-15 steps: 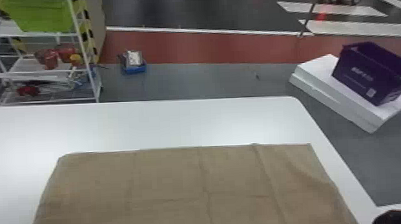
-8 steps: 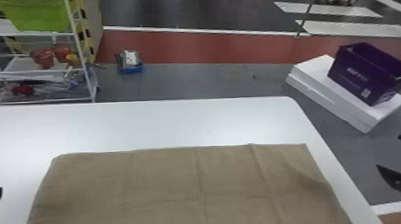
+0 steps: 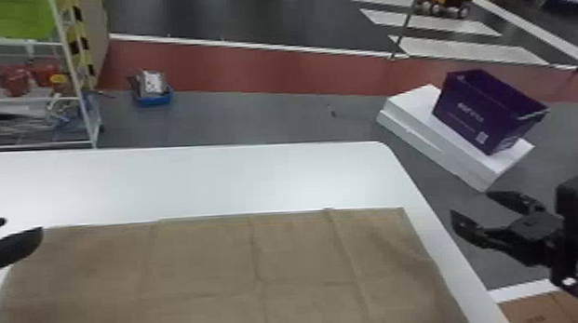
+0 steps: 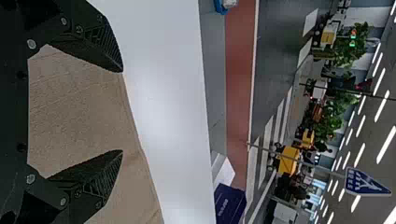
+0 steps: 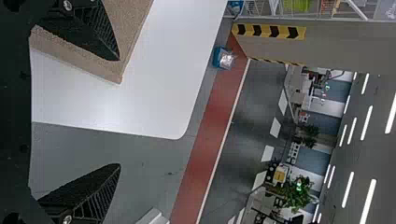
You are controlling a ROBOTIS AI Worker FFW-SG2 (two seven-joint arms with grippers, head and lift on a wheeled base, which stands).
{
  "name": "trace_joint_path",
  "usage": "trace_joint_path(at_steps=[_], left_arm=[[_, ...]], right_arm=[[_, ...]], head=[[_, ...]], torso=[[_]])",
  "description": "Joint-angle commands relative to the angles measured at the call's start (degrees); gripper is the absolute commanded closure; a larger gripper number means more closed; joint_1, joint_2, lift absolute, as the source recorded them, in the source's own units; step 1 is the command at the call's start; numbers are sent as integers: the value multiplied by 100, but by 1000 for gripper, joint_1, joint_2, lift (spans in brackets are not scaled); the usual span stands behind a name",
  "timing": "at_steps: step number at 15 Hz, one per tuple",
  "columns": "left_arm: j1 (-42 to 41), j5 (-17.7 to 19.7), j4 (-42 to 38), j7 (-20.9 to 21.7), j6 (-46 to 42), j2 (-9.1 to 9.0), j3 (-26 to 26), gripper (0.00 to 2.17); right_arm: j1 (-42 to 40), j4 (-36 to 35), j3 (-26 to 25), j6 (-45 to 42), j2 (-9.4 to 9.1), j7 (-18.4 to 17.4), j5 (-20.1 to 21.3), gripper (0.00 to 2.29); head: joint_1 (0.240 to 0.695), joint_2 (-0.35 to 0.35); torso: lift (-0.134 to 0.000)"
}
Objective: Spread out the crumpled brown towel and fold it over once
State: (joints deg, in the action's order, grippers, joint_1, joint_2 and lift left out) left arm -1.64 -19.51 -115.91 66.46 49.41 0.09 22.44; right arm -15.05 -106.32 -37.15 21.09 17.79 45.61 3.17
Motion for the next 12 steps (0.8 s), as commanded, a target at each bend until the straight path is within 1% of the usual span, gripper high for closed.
trace_joint_path(at_steps=[1,2,4,5,6,8,10,11,12], left_arm=[[718,-396,1027,157,-198,-24,-214,343],[955,-484,1423,210,-216,79,-284,343],[1394,-853,2214,368,-497,343,-443,343],[1535,-967,2495,429,-638,422,-487,343],[1667,-1029,2785,464,-743,554,-531,343],[1790,-1090,3092,649,-796,782,-592,346],[1851,-1293,3339,684,-1095,932,-592,346],[1913,-1354,3470,711,-1095,1011,-662,356],[1974,-1389,3567,746,-1095,1099,-715,427]], right_arm=[[20,24,59,-3,-74,-26,52,76],[-7,24,42,-21,-74,-26,70,76],[-95,15,-46,-56,-82,-26,70,76],[-174,-3,-90,-126,-91,-26,70,80],[-235,-11,-143,-162,-109,-35,70,80],[-306,-38,-275,-214,-153,-61,61,80],[-341,-38,-319,-214,-153,-70,61,80],[-341,-38,-319,-214,-188,-70,61,80],[-341,-47,-310,-214,-197,-70,70,80]], head=[[695,-279],[695,-279],[695,-280],[695,-280],[695,-278],[695,-274],[695,-272],[695,-266],[695,-260]], torso=[[-123],[-123],[-123],[-123],[-123],[-123],[-123],[-123],[-123]])
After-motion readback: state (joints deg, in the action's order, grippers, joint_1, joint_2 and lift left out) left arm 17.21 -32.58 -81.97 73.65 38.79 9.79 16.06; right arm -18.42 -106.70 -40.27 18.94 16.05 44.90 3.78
